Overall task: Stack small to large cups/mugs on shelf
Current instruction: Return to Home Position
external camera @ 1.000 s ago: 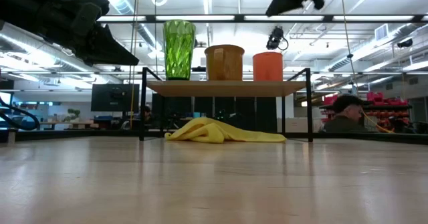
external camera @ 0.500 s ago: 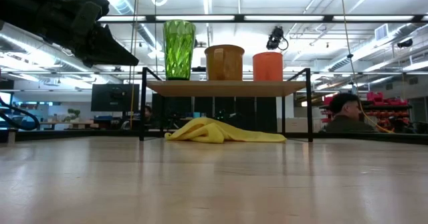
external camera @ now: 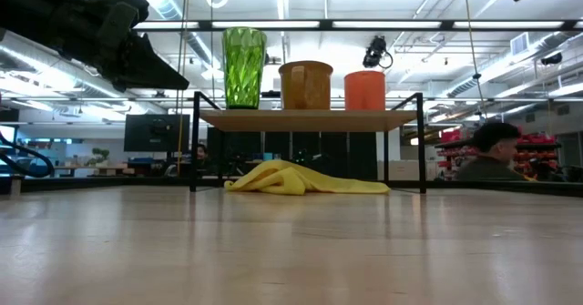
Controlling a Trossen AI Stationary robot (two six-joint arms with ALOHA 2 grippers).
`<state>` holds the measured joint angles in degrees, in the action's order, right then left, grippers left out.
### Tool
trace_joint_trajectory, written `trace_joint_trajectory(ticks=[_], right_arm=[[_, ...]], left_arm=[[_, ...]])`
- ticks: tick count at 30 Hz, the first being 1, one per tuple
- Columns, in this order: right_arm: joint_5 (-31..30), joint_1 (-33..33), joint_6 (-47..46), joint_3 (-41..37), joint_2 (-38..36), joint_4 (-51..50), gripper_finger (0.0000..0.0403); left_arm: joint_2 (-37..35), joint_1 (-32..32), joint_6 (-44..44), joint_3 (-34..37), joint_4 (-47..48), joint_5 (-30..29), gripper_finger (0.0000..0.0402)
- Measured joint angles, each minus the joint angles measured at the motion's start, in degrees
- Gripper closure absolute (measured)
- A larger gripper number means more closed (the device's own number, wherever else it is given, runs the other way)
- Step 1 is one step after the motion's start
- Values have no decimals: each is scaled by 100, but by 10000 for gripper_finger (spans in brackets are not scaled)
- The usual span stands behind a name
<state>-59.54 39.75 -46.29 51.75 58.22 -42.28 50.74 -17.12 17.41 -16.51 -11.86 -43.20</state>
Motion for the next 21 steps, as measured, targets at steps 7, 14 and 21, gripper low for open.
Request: trace_joint_trajectory(ticks=[7,14,21], right_arm=[[-177,695,-399,-391,-1,69,386],[-265,1188,-820,-690,4,251,388],[442,1191,-870,-691,6,308,388]], left_arm=[[0,0,2,2,-4,0,377],[0,-9,490,2,-4,84,372],[0,-15,579,2,-71,1131,367]])
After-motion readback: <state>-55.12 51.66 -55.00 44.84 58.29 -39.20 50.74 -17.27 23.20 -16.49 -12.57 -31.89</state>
